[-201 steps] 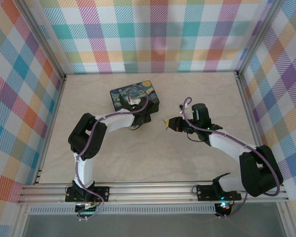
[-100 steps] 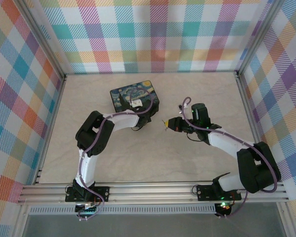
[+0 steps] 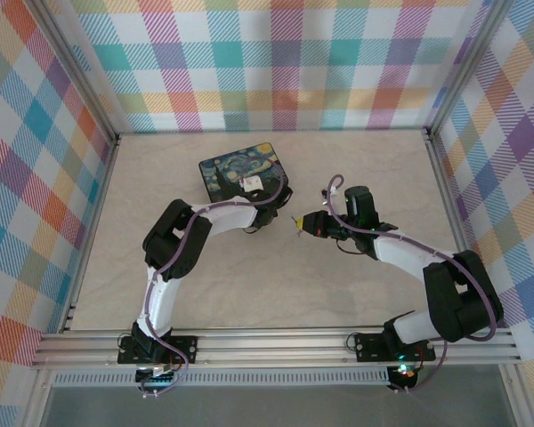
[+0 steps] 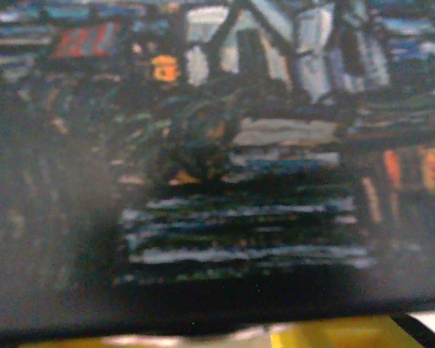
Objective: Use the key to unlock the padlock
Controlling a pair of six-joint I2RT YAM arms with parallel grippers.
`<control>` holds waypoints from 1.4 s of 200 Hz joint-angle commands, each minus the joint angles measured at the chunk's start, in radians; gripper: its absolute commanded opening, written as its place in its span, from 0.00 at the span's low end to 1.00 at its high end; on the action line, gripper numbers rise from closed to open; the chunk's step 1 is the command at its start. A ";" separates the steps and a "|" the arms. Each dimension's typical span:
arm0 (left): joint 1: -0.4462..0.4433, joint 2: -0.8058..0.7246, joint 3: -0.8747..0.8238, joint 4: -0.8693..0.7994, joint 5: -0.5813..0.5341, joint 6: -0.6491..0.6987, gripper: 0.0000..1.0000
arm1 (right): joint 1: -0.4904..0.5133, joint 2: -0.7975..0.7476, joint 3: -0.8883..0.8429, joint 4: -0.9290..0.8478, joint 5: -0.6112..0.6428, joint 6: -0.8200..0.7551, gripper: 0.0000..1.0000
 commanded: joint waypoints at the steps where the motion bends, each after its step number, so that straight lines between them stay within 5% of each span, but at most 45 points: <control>1: -0.008 0.009 0.029 -0.035 -0.056 0.020 0.35 | -0.008 -0.003 -0.013 0.020 -0.027 -0.013 0.00; 116: -0.026 -0.096 0.104 -0.352 -0.005 0.086 0.14 | -0.016 -0.061 -0.006 -0.128 0.014 -0.078 0.00; 280: -0.045 -0.267 0.435 -0.980 0.374 0.135 0.13 | -0.025 -0.225 0.100 -0.437 0.050 -0.174 0.00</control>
